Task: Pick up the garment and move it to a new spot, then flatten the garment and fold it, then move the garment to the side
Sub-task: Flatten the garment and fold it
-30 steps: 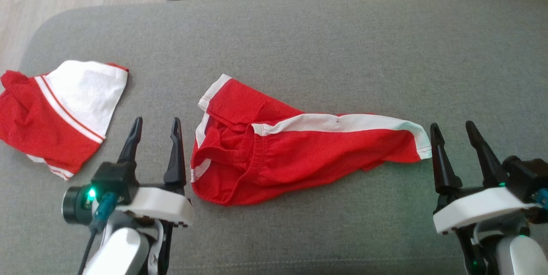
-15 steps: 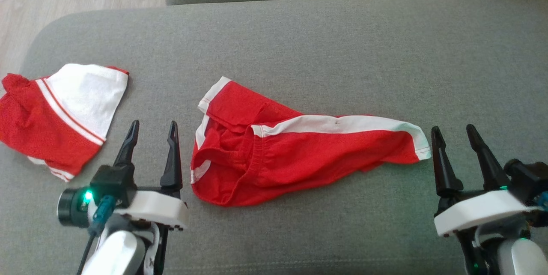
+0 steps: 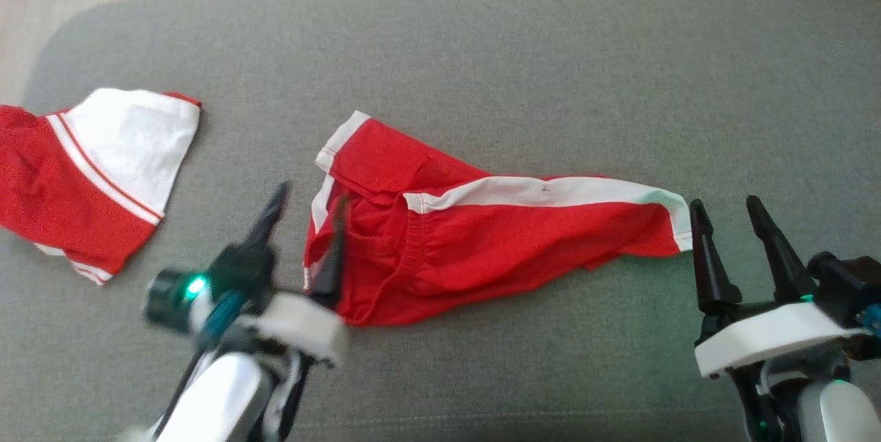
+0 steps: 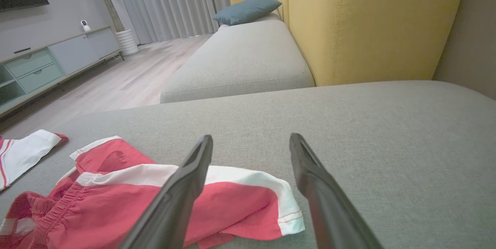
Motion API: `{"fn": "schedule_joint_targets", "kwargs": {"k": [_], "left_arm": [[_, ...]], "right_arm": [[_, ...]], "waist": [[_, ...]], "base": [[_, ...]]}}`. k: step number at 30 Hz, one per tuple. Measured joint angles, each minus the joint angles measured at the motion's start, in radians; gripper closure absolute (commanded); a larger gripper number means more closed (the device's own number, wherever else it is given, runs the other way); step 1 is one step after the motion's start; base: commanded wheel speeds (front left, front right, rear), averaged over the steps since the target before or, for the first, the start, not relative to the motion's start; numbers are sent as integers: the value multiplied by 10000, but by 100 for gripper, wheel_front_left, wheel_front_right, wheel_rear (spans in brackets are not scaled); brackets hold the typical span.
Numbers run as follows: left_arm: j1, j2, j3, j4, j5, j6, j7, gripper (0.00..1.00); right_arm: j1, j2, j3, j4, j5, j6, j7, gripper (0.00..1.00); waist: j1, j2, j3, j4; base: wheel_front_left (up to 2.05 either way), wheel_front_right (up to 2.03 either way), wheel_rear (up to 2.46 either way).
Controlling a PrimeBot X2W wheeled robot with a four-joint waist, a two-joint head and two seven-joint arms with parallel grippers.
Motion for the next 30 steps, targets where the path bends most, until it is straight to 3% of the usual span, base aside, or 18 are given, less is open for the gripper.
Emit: {"fn": "schedule_joint_targets", "kwargs": {"k": [9, 15, 23, 24, 25, 26, 30], "left_arm": [[-2221, -1127, -1156, 1292, -407, -1271, 2359, 0], [-2353, -1252, -1120, 2253, -838, -1277, 3225, 0], [-2405, -1381, -1080, 2449, -1317, -1285, 3605, 0], [-2405, -1379, -1080, 2447, -1317, -1285, 3603, 52], [-2405, -1379, -1078, 2435, -1315, -1290, 3567, 89], [-2406, -1377, -1074, 2424, -1313, -1287, 3453, 100], [-2411, -1375, -1068, 2383, -1279, -1285, 3170, 100]], "right_arm": [[-430, 2, 217, 67, 2, 0, -8, 0], [-629, 2, 249, 267, 84, 0, -119, 0], [-653, 2, 242, 408, 86, 0, -211, 0], [-659, 2, 242, 430, 86, 0, -211, 0], [-667, 2, 242, 456, 86, 0, -221, 0], [-685, 2, 238, 522, 86, 0, -238, 0], [-699, 0, 205, 1016, 31, 0, -69, 0]], "waist": [[0, 0, 757, -375], [0, 0, 1100, -723], [0, 0, 1276, -836], [0, 0, 1284, -843], [0, 0, 1295, -851], [0, 0, 1307, -857], [0, 0, 1350, -836]], "base": [[0, 0, 0], [0, 0, 0], [0, 0, 0], [0, 0, 0], [0, 0, 0], [0, 0, 0], [0, 0, 0]]}}
